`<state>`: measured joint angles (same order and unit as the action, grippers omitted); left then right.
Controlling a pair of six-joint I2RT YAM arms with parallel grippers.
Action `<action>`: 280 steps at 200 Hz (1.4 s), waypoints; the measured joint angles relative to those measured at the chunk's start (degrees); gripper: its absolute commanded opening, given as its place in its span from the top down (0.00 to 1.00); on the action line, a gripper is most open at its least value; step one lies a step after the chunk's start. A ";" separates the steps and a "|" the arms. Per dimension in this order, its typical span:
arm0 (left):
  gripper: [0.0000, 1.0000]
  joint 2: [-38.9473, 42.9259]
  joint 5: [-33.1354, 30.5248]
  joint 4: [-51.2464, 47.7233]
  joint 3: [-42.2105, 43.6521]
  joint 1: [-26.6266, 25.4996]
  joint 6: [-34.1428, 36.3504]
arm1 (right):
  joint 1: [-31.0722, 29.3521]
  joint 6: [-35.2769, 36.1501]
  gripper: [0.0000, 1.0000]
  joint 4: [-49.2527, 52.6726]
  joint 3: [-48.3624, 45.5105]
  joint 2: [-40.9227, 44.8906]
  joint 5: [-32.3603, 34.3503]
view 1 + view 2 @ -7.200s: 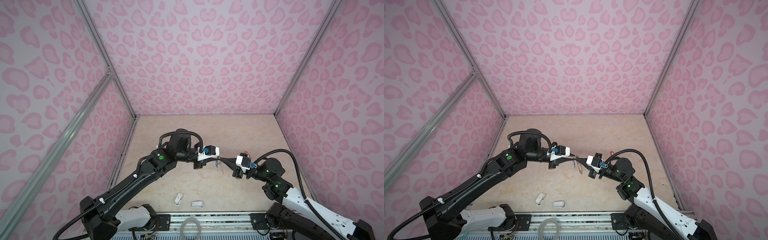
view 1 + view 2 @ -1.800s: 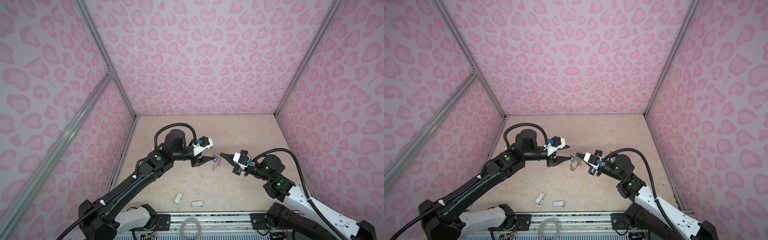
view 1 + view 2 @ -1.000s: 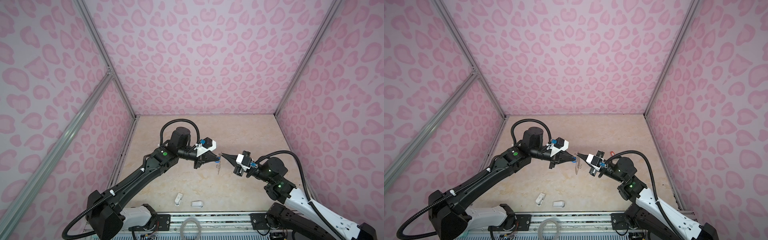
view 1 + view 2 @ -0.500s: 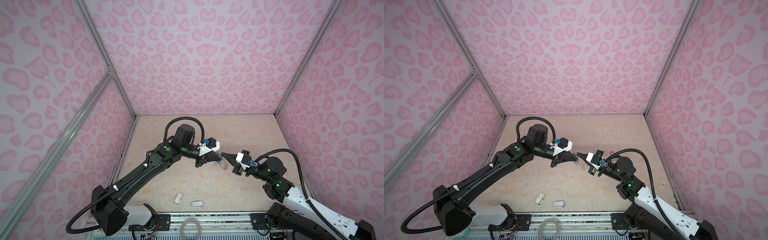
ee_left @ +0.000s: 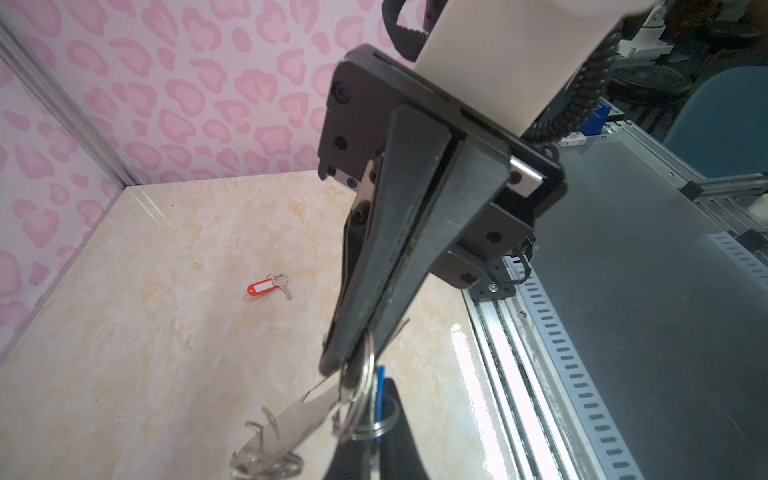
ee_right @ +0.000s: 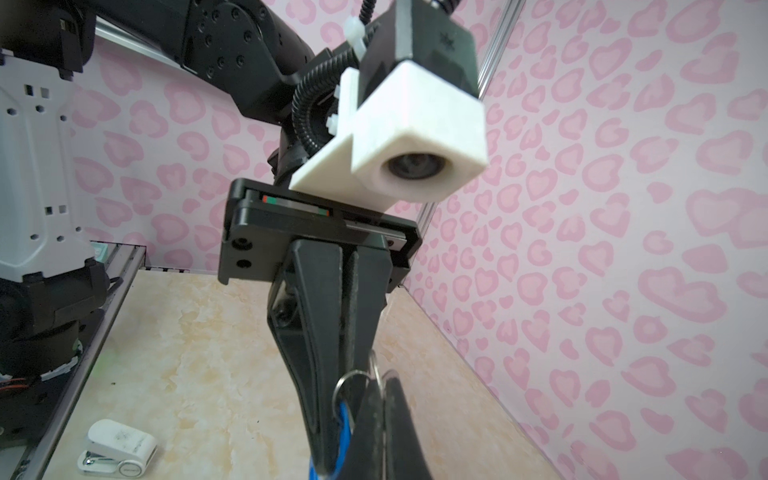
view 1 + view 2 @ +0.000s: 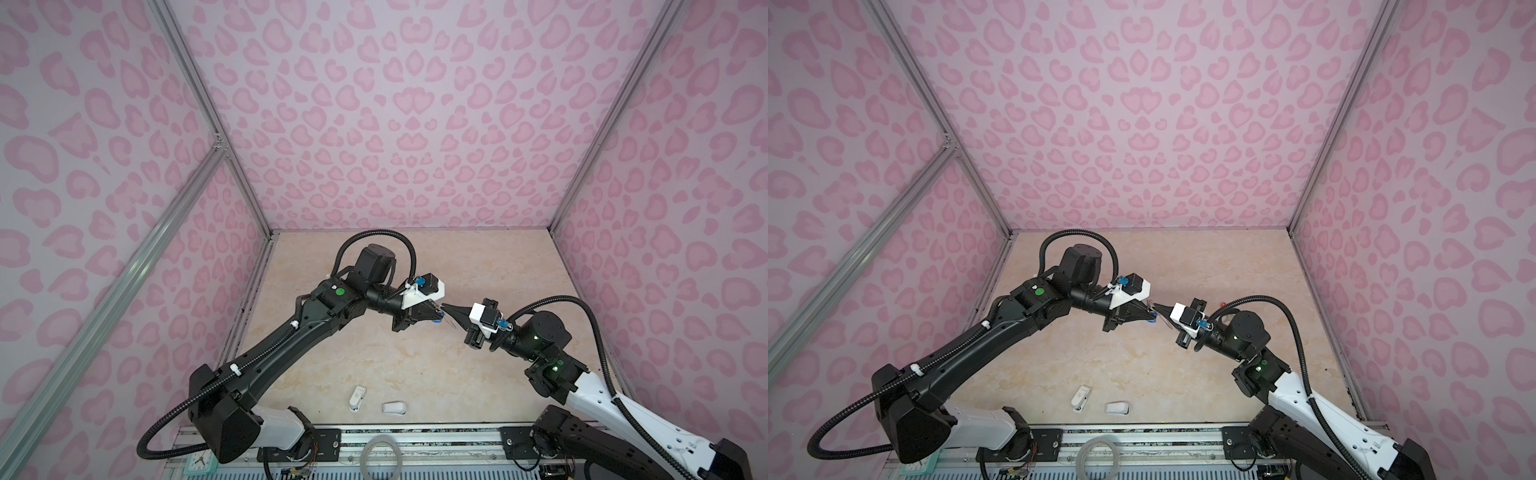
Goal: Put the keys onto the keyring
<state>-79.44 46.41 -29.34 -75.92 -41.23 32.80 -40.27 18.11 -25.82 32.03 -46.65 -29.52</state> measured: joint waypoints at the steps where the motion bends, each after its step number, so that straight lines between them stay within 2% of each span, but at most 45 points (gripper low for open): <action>1: 0.97 0.00 -0.11 -0.07 0.00 -0.02 0.02 | 0.00 0.09 1.00 0.15 0.04 0.04 0.00; 38: 0.97 0.07 -6.67 -3.48 -1.22 -0.02 1.44 | 0.02 4.04 1.00 8.41 2.40 1.25 1.20; 87: 0.97 0.13 -11.96 -6.36 -3.48 -0.39 3.21 | 0.11 5.66 1.00 11.41 3.02 1.36 1.92; 178: 0.97 0.17 -16.90 -9.79 -5.62 -3.06 5.86 | 0.11 6.58 1.00 13.68 3.41 1.05 2.29; 280: 0.97 0.11 -19.54 -11.23 -6.47 -5.20 7.32 | 0.11 6.03 1.00 13.27 2.89 1.29 2.08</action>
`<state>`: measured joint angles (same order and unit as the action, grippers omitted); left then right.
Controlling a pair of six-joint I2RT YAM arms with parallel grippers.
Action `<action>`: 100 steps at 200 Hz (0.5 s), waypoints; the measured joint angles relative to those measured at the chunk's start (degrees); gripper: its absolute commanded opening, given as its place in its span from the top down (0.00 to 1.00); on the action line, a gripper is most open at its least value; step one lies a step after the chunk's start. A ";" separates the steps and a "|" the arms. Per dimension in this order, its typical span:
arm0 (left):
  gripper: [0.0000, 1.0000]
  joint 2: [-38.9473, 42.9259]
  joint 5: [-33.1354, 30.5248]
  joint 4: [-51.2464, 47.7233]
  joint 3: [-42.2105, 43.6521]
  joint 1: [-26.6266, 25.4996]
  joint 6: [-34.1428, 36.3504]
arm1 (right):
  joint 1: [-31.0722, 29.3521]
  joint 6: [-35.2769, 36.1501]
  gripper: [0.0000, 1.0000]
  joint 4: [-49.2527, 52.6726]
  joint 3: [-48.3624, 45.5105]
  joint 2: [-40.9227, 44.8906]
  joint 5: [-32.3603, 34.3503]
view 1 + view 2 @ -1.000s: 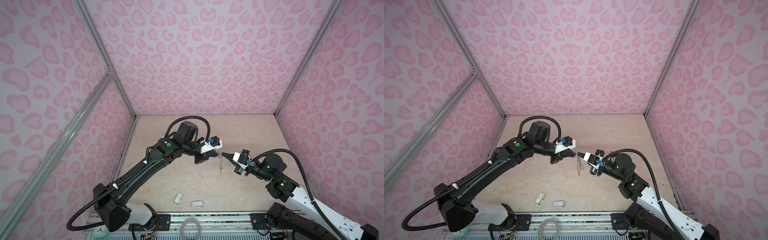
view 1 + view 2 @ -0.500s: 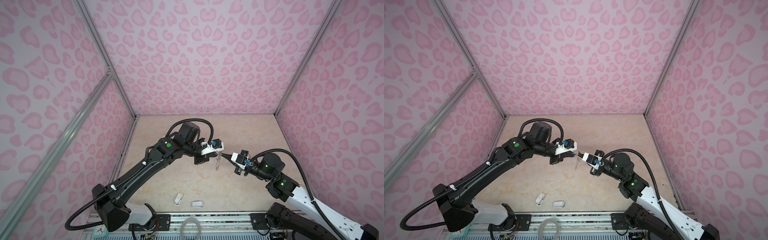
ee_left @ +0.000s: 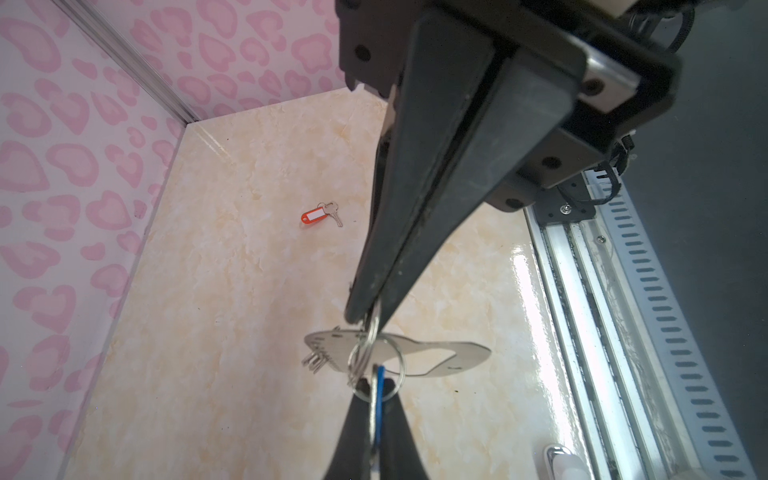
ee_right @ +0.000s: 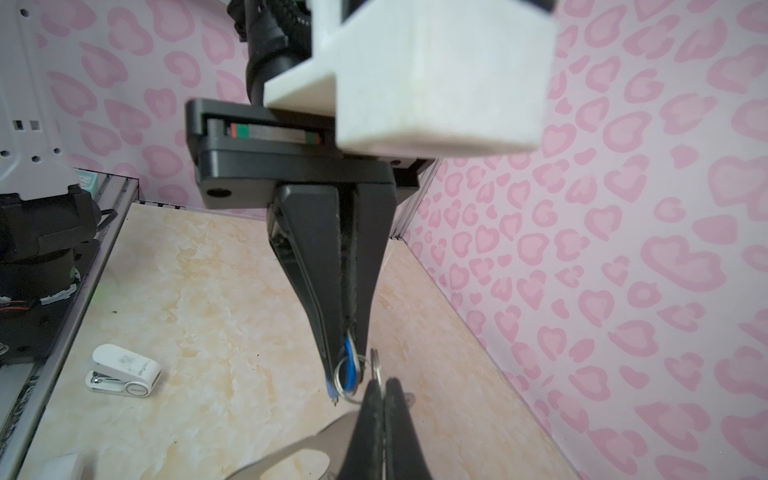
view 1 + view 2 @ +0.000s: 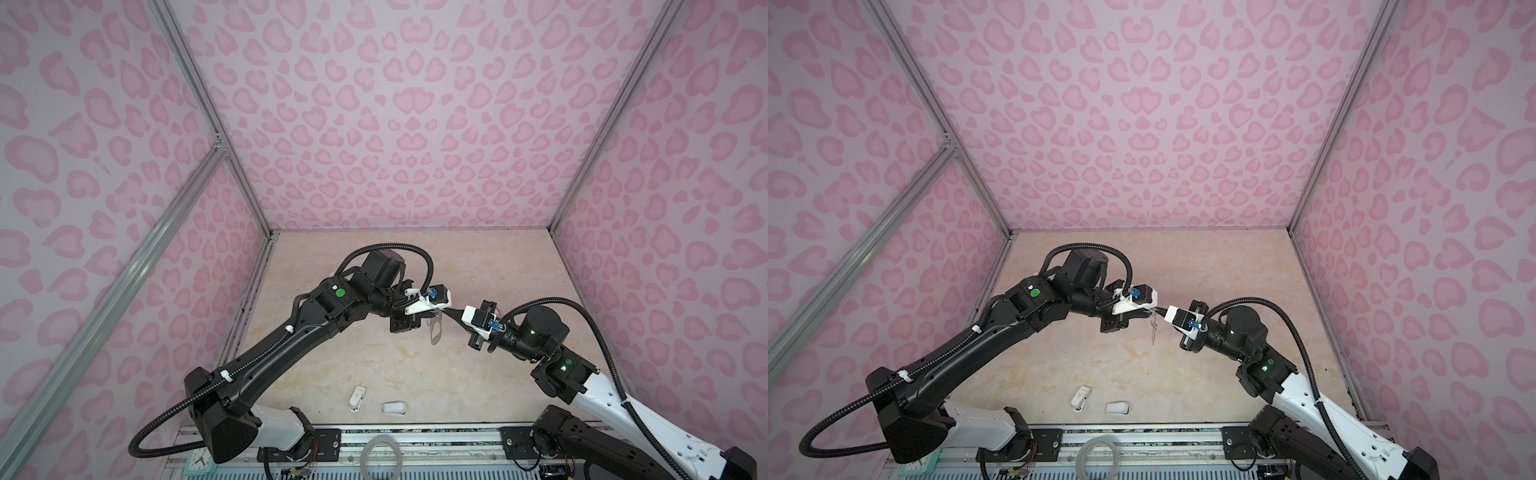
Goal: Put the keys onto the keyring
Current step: 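Hold the split ring with the left gripper and rotate the blue key further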
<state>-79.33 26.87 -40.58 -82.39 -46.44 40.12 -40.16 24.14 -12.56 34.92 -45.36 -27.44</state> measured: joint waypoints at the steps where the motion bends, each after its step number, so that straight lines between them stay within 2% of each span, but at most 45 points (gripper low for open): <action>1: 0.97 0.00 0.00 0.00 0.00 0.00 0.00 | 0.00 0.00 1.00 0.00 0.00 0.00 0.00; 100: 0.97 -0.66 -2.86 -2.32 -2.82 -0.17 1.44 | 0.48 -0.26 1.00 -0.13 -1.75 1.27 -1.40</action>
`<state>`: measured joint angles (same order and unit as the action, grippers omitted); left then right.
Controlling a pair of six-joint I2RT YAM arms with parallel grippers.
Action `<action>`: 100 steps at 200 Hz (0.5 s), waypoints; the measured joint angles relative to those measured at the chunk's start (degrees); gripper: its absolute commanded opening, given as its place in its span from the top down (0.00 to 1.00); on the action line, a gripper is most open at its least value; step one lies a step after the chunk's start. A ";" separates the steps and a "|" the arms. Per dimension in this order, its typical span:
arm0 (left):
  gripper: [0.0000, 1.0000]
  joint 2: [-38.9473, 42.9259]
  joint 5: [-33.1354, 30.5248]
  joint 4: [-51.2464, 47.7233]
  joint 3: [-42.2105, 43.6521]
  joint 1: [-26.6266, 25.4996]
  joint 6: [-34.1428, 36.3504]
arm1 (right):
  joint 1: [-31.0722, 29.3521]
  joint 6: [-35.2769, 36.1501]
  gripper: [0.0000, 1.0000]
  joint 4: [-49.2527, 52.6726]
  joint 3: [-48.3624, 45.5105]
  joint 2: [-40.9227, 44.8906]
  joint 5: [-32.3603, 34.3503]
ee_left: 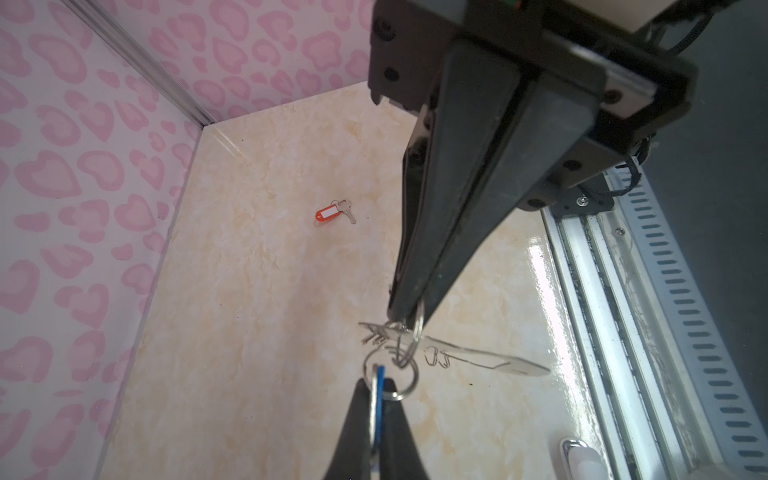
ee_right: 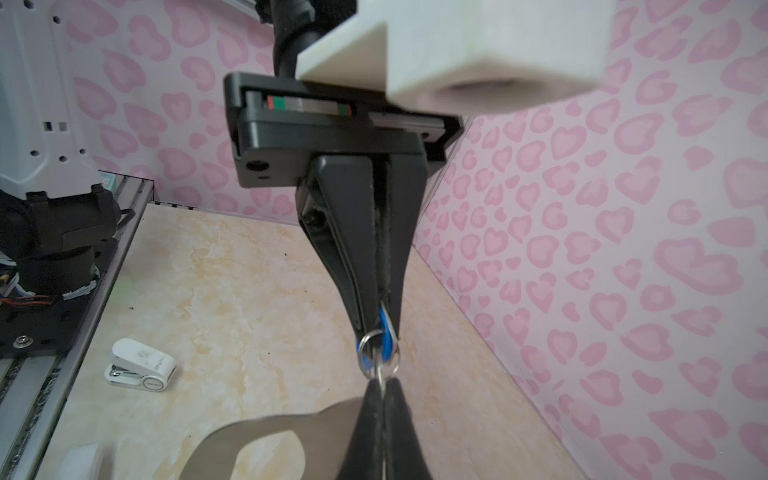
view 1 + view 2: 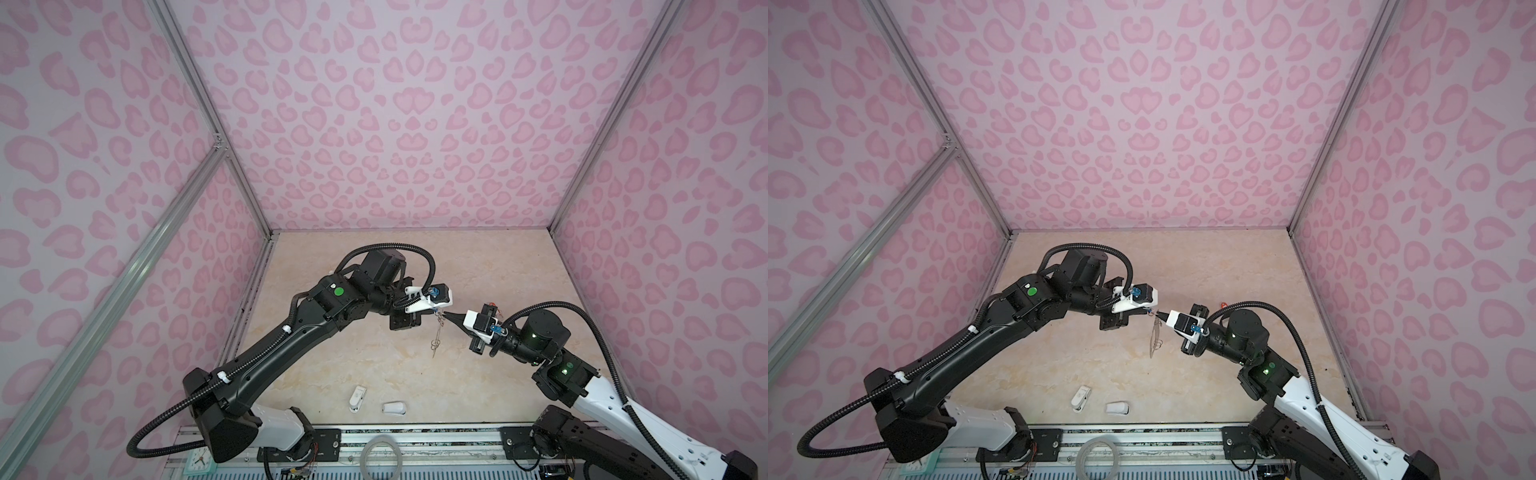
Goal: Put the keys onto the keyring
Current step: 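Hold the split ring with the left gripper and rotate the blue key further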
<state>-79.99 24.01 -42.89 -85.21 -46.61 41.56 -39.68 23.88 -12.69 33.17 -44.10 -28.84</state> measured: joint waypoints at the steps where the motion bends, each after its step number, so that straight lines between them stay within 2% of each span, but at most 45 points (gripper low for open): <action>1: 0.97 0.00 0.00 -0.04 0.00 0.00 0.02 | 0.00 -0.02 1.00 -0.02 -0.02 0.00 -0.04; 100: 0.97 -1.18 -1.84 -3.21 -2.05 -1.64 1.40 | 0.37 -0.74 1.00 2.08 1.25 -2.14 -0.81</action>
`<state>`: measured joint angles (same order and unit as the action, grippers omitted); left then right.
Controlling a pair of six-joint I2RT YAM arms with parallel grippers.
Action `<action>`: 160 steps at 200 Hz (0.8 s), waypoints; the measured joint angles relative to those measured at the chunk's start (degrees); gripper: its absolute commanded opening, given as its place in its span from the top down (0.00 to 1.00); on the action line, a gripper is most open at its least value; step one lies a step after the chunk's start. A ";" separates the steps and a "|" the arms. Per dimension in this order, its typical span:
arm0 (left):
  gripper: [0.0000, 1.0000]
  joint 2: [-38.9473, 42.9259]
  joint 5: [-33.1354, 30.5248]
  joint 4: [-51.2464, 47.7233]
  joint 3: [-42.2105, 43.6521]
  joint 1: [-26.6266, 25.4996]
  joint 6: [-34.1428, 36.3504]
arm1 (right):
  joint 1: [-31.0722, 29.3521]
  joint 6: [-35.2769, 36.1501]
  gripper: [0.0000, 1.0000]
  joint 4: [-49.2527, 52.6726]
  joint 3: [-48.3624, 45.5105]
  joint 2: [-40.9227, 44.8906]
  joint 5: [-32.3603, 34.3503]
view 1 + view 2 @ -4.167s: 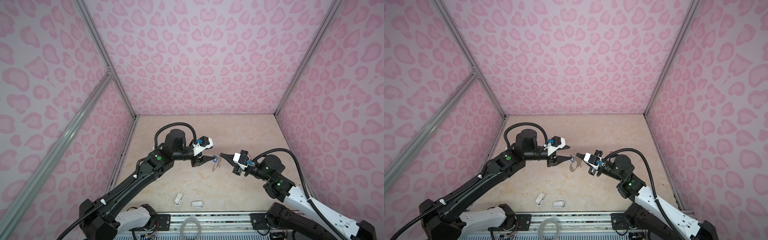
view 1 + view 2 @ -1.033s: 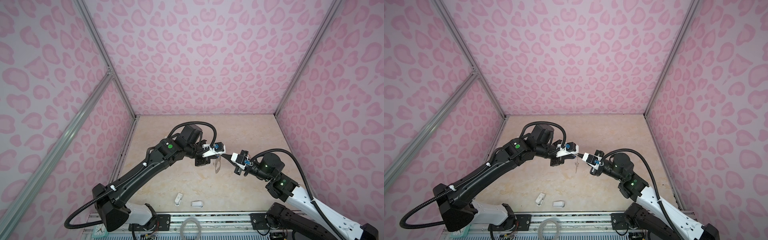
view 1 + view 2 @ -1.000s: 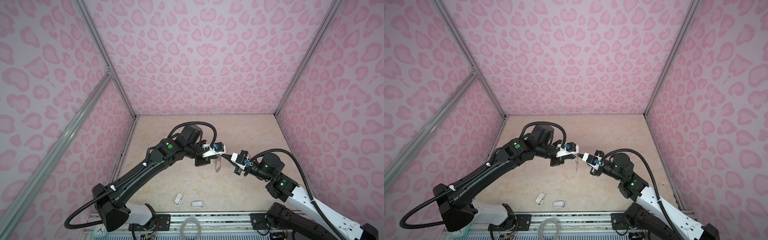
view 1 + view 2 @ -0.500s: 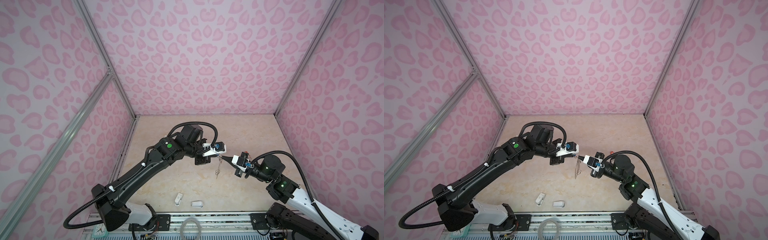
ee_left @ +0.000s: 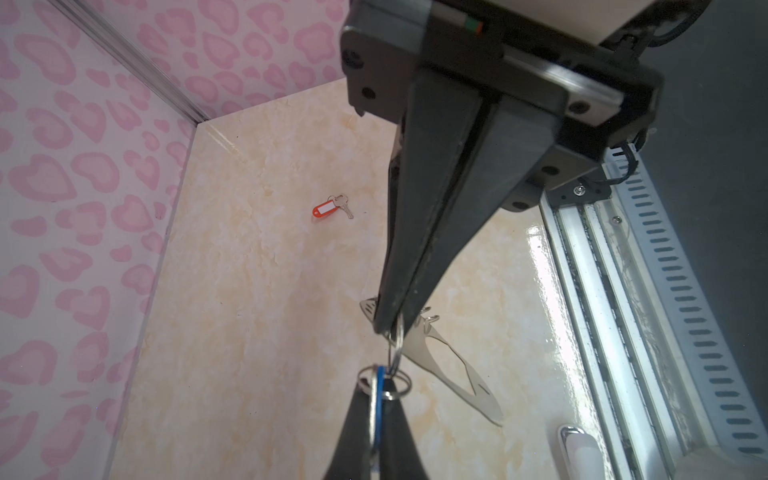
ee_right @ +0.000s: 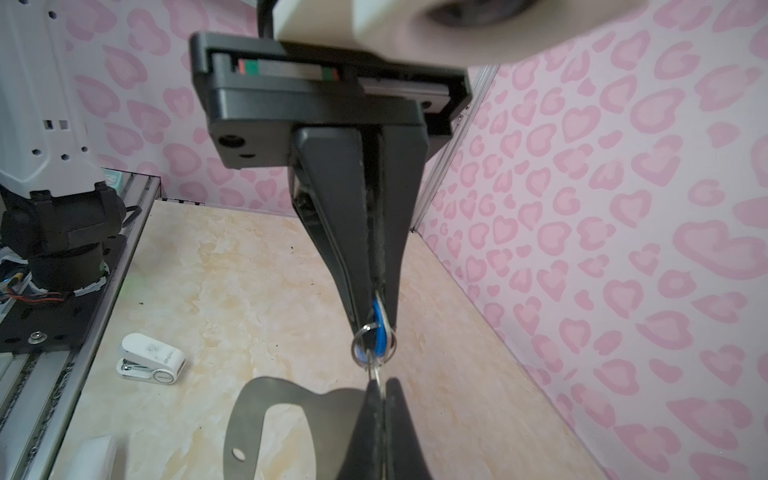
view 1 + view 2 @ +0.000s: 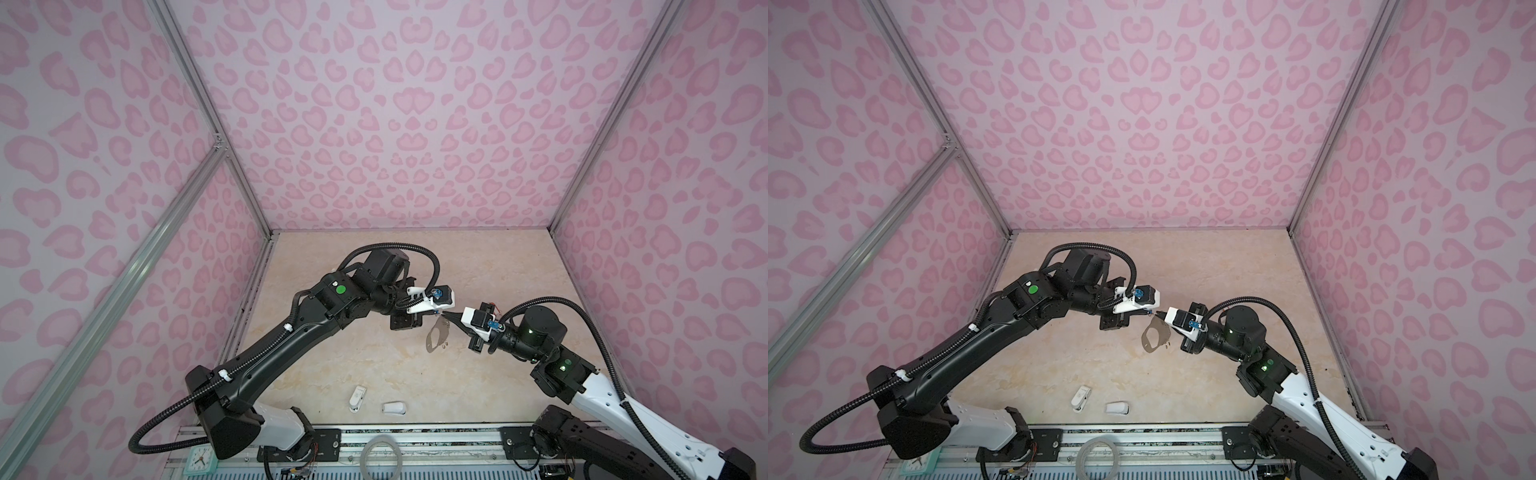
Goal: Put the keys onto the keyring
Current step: 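Hold the split ring with the left gripper and rotate the blue key further, then open the right gripper and withdraw it while the left gripper holds the plate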
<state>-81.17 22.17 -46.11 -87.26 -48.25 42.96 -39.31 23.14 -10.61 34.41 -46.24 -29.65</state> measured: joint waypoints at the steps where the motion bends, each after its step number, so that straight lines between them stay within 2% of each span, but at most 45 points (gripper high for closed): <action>1: 0.97 -0.02 -0.07 -0.07 0.00 -0.02 0.09 | 0.00 0.00 1.00 0.04 0.00 0.00 0.00; 52: 0.97 -0.15 -0.42 0.20 0.42 -0.24 0.04 | 1.84 -2.58 1.00 -5.07 -3.21 2.84 -0.22; 83: 0.97 -0.70 1.99 1.53 1.09 0.72 -1.97 | 2.27 -4.07 1.00 -10.27 -5.75 4.52 -0.37; 160: 0.97 -4.13 6.08 3.04 1.44 0.94 -4.76 | 2.62 -8.13 1.00 -17.81 -8.37 1.18 -0.33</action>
<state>-85.30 28.25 -43.07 -85.82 -47.31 38.20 -36.69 15.00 -28.42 26.04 -45.06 -29.98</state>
